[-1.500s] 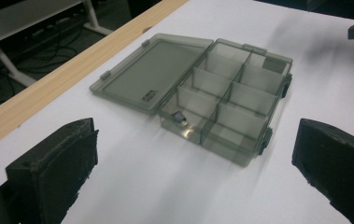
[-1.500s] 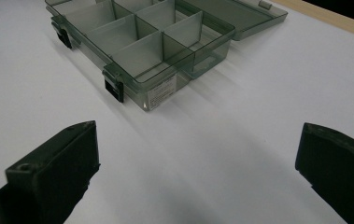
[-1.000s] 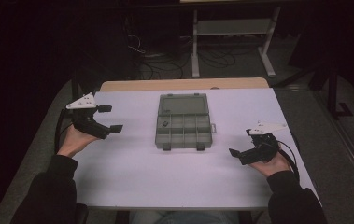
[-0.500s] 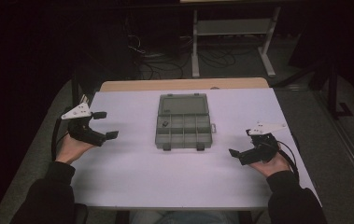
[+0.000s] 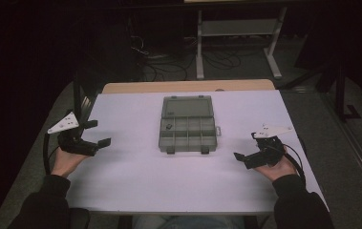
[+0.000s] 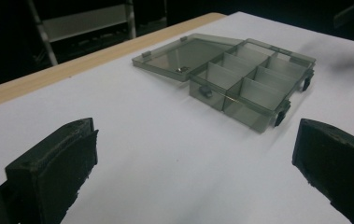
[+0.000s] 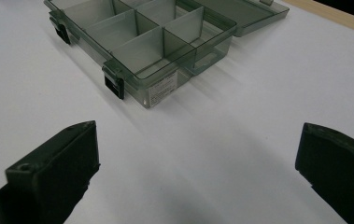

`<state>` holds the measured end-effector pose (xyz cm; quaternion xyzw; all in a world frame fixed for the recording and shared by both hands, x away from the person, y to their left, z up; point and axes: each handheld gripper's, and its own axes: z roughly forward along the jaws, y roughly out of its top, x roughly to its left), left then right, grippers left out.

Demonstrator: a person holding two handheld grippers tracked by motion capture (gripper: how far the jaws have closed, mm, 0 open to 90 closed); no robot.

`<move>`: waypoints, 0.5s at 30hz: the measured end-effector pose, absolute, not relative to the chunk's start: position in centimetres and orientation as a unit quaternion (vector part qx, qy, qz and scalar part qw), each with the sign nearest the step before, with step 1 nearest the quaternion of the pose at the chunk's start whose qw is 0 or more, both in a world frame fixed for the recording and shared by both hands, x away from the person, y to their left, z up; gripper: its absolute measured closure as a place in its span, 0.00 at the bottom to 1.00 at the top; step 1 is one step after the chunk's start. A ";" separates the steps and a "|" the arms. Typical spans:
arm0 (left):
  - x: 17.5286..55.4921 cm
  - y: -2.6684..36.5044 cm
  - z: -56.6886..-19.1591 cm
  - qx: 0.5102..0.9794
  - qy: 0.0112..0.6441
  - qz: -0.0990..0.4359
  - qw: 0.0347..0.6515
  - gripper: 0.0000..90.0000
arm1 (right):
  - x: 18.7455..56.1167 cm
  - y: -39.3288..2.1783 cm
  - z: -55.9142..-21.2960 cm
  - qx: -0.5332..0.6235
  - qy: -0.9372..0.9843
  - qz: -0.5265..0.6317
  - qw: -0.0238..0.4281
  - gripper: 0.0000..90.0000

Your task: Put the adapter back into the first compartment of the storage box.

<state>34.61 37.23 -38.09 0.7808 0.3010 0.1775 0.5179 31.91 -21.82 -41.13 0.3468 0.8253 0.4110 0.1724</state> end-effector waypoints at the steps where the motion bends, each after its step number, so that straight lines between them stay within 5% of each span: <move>1: 34.5 37.4 -38.2 0.779 0.303 0.177 0.519 0.00 | 31.9 -21.8 -41.1 0.347 0.825 0.411 0.172 0.00; 15: 32.9 39.8 -40.2 0.753 0.334 0.194 0.533 0.00 | 32.0 -21.7 -41.3 0.349 0.826 0.407 0.171 0.00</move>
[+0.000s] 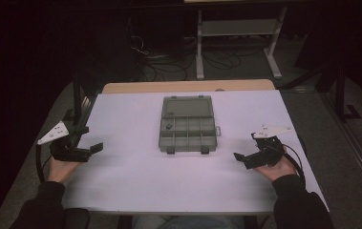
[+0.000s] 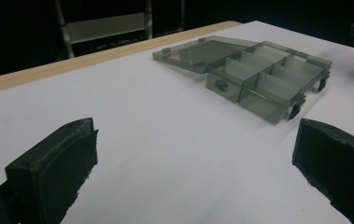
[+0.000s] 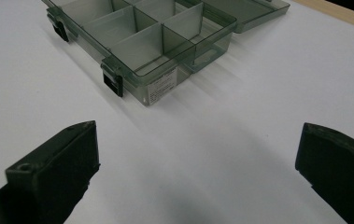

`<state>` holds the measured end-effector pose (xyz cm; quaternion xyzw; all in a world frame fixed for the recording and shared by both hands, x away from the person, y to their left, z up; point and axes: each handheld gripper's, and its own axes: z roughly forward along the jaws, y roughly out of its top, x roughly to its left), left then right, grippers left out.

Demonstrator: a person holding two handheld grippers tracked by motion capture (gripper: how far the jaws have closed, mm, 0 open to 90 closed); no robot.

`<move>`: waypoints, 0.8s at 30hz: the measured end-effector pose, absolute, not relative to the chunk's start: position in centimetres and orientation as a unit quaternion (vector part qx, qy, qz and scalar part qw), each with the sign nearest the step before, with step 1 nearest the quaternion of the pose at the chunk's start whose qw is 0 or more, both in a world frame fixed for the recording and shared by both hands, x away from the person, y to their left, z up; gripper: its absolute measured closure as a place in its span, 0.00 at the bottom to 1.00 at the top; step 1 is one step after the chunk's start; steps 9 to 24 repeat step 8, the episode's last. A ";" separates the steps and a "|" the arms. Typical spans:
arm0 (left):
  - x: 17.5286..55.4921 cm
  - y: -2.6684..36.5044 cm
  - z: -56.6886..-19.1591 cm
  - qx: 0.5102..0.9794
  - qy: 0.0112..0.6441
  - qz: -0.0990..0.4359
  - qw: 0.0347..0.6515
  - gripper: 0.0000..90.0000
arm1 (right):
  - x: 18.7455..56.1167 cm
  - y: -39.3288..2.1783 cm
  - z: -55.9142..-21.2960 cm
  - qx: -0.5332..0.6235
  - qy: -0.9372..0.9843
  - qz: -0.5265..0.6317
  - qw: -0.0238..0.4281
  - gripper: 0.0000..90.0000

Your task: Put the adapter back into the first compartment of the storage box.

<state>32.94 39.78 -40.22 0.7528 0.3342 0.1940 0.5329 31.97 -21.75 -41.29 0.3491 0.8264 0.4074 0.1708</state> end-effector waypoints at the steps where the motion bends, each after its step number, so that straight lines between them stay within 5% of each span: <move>1: 32.9 39.9 -40.3 0.755 0.336 0.193 0.529 0.00 | 32.0 -21.7 -41.3 0.350 0.827 0.406 0.170 0.00; 24: 32.3 40.6 -41.1 0.755 0.344 0.197 0.523 0.00 | 32.0 -21.7 -41.4 0.352 0.828 0.404 0.168 0.00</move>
